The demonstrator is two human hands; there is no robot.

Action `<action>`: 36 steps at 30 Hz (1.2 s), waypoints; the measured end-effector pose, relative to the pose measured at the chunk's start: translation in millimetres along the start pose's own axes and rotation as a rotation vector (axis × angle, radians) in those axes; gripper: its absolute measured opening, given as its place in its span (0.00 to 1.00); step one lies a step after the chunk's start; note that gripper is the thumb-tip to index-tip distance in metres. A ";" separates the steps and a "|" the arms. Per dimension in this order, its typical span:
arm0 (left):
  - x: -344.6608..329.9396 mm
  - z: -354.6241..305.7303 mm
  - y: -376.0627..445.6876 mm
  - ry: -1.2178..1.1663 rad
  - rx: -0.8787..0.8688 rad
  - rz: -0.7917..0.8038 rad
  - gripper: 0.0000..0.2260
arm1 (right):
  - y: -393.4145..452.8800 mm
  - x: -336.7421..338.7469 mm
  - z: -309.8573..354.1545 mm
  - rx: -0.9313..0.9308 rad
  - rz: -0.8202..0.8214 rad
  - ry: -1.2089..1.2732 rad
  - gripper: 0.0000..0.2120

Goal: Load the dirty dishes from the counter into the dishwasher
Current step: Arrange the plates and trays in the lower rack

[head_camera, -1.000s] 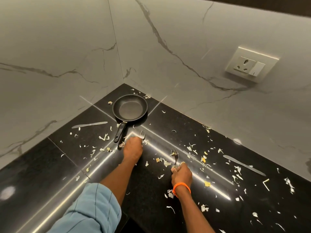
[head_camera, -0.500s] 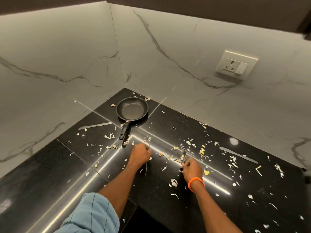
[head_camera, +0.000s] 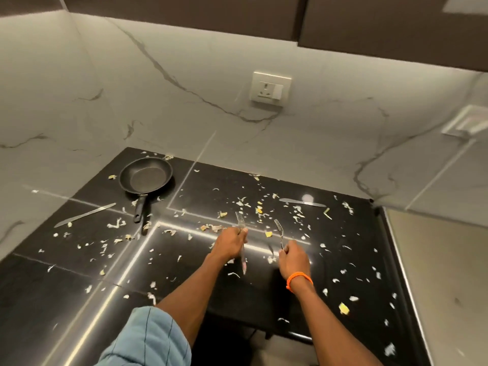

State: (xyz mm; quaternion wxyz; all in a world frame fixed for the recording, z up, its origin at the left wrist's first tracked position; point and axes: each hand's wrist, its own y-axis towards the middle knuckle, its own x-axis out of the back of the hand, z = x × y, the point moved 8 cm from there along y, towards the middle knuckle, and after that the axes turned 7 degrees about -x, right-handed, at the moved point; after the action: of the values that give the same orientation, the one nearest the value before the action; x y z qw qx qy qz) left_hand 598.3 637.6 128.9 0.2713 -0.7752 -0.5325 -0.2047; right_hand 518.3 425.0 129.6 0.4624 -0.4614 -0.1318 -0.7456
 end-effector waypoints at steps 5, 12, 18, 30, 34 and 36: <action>-73.9 -59.0 -18.4 -0.005 -0.097 0.160 0.16 | -16.0 49.4 -62.9 -0.092 -0.063 0.136 0.08; -191.8 -165.1 -66.2 0.161 -0.270 0.309 0.15 | -72.3 131.4 -176.4 -0.182 -0.185 0.338 0.09; -335.6 -237.9 -154.9 0.161 -0.343 0.537 0.14 | -143.0 194.7 -314.5 -0.368 -0.305 0.387 0.06; -557.5 -320.4 -327.7 0.326 -0.639 0.839 0.12 | -297.1 255.7 -559.6 -0.752 -0.478 0.425 0.09; -624.3 -302.0 -344.5 0.442 -0.610 0.981 0.06 | -329.2 247.8 -608.7 -0.907 -0.502 0.489 0.11; -656.6 -291.8 -352.1 0.569 -0.616 1.062 0.07 | -340.2 241.4 -628.6 -0.972 -0.505 0.515 0.11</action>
State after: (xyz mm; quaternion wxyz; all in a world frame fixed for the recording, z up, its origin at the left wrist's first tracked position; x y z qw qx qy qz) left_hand 31.0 82.7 26.5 0.2315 -0.8895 0.0954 -0.3822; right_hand -148.9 79.0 64.3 0.0243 -0.3787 0.2346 -0.8949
